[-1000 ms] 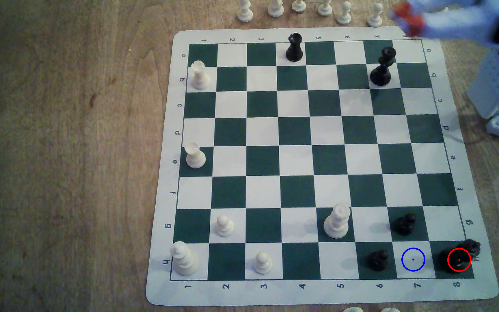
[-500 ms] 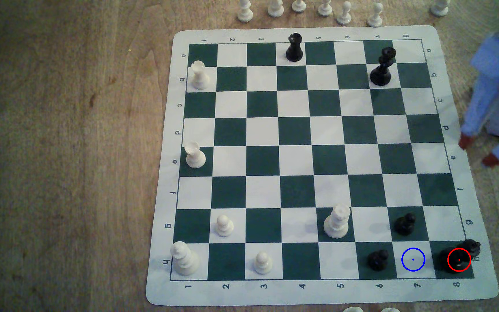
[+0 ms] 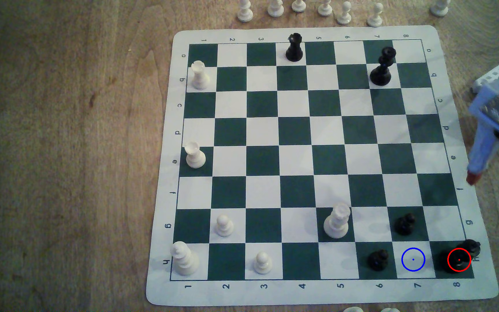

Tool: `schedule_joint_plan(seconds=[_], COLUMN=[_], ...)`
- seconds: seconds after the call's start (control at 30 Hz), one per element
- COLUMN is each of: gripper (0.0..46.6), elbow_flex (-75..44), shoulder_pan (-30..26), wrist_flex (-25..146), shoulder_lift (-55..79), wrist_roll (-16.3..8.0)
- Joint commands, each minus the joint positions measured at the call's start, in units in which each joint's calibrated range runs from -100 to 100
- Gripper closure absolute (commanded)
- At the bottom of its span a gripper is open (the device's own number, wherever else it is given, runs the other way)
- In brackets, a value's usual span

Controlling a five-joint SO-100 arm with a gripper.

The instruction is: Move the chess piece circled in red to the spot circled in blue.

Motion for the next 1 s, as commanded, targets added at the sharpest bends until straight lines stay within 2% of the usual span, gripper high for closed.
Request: schedule_joint_plan(seconds=[0.0,0.27,0.73,0.87,0.97], gripper=[21.7,25.9,31.1,28.6,29.4], elbow_flex=[-4.4,-4.5,-0.5,1.7,2.2], shoulder_pan=[-0.7,-2.4,-3.2,-3.7,-4.1], wrist_flex=[-5.3,-12.9,-18.7,-21.4,-22.2], shoulder_lift=[2.0,9.2,15.1,15.7,16.2], wrist_roll=[1.7,3.1,2.9,2.9,2.7])
